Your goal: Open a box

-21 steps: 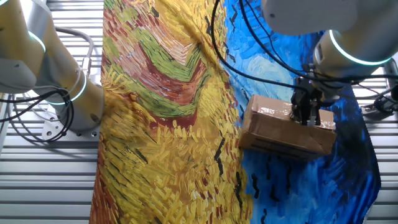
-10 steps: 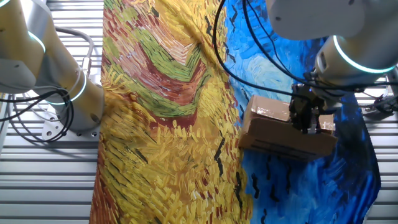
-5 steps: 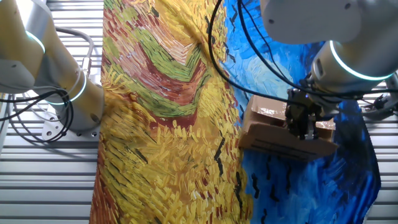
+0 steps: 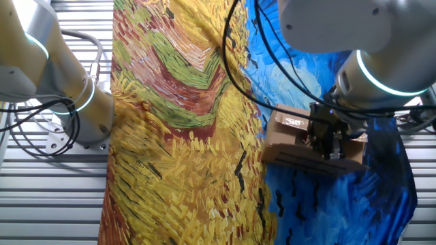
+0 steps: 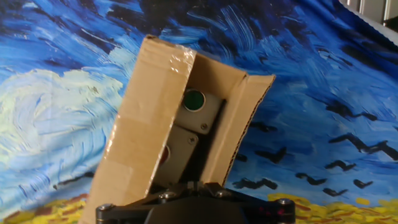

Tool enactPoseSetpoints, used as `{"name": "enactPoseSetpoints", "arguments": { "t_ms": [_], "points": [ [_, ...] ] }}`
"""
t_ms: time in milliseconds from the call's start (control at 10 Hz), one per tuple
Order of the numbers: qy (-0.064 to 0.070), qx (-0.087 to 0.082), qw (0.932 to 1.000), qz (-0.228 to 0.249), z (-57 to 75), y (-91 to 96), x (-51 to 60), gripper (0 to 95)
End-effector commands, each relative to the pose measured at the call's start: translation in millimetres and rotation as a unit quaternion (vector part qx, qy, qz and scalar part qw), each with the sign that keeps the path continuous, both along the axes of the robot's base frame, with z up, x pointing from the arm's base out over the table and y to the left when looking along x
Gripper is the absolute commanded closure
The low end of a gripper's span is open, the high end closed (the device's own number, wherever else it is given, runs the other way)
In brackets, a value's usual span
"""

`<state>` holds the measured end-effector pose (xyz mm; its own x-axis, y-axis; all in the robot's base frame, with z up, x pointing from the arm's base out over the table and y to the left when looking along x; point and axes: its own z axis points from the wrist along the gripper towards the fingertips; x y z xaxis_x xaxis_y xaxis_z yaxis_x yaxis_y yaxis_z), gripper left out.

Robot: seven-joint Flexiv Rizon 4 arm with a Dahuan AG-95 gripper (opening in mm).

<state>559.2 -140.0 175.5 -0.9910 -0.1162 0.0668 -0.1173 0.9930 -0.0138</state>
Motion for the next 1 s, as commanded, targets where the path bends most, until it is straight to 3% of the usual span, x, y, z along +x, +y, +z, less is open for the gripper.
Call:
{"name": "enactPoseSetpoints", "arguments": {
  "t_ms": [100,400,1000],
  "points": [
    [0.003,0.000,1.0000,0.003,1.2,-2.9,-2.3,95.0],
    [-0.003,-0.001,1.0000,0.009,3.2,-11.4,-8.3,95.0],
    [-0.023,0.004,0.9997,0.006,0.2,-21.7,-8.4,95.0]
  ]
}}
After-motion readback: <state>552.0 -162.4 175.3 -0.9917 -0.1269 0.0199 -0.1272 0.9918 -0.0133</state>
